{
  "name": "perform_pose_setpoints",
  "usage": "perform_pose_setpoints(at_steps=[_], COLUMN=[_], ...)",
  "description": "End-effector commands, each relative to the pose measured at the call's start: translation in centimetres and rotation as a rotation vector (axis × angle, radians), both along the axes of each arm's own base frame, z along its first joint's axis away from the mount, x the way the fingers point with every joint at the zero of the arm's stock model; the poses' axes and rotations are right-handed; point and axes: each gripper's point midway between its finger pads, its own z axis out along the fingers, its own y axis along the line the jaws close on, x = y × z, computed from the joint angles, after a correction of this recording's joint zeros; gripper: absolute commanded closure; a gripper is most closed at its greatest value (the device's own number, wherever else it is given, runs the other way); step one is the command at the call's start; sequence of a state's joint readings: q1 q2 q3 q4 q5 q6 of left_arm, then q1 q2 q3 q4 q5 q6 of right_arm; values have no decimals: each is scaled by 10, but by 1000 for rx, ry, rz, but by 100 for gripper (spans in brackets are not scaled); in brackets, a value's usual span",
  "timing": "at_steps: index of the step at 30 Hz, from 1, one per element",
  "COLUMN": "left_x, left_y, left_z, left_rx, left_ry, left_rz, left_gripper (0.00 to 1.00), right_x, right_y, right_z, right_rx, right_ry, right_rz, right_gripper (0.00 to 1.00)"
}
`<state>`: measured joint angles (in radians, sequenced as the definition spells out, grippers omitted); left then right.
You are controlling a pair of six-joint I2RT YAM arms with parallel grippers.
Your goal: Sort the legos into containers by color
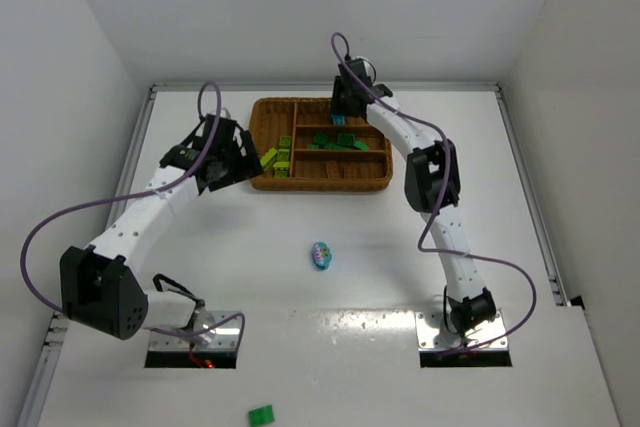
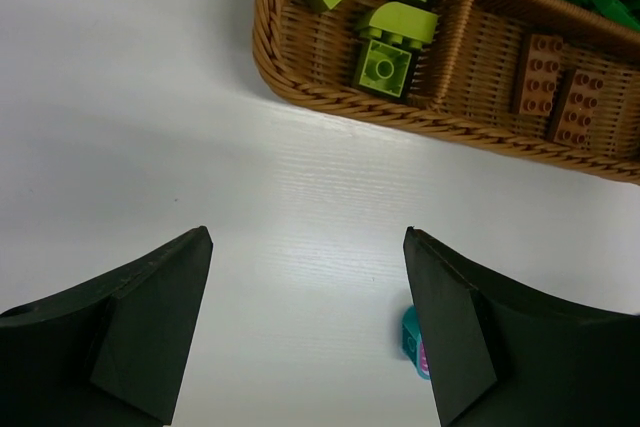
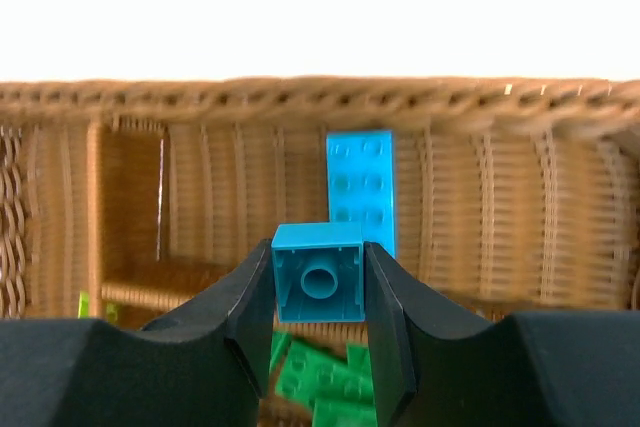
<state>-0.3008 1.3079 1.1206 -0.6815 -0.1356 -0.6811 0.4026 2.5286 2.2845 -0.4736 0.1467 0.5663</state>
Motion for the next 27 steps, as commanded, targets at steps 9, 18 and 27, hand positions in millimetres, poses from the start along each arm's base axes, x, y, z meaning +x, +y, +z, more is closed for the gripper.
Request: perform_pose_setpoints(at_steps=[9, 18, 27], left_x=[7, -4, -12], left_y=[2, 9, 12], left_z=[13, 8, 4], left_rx=[2, 23, 24], left_ry=[-21, -8, -4], left_rz=[-7, 7, 9], left_gripper=[16, 16, 16], right_x=[11, -162, -391], right_y=[-7, -5, 42], right_z=[61, 81, -8], right_rx=[50, 70, 19], right_ry=[-111, -41, 257], right_rz=[-53, 93, 452], right_gripper=[25, 30, 15])
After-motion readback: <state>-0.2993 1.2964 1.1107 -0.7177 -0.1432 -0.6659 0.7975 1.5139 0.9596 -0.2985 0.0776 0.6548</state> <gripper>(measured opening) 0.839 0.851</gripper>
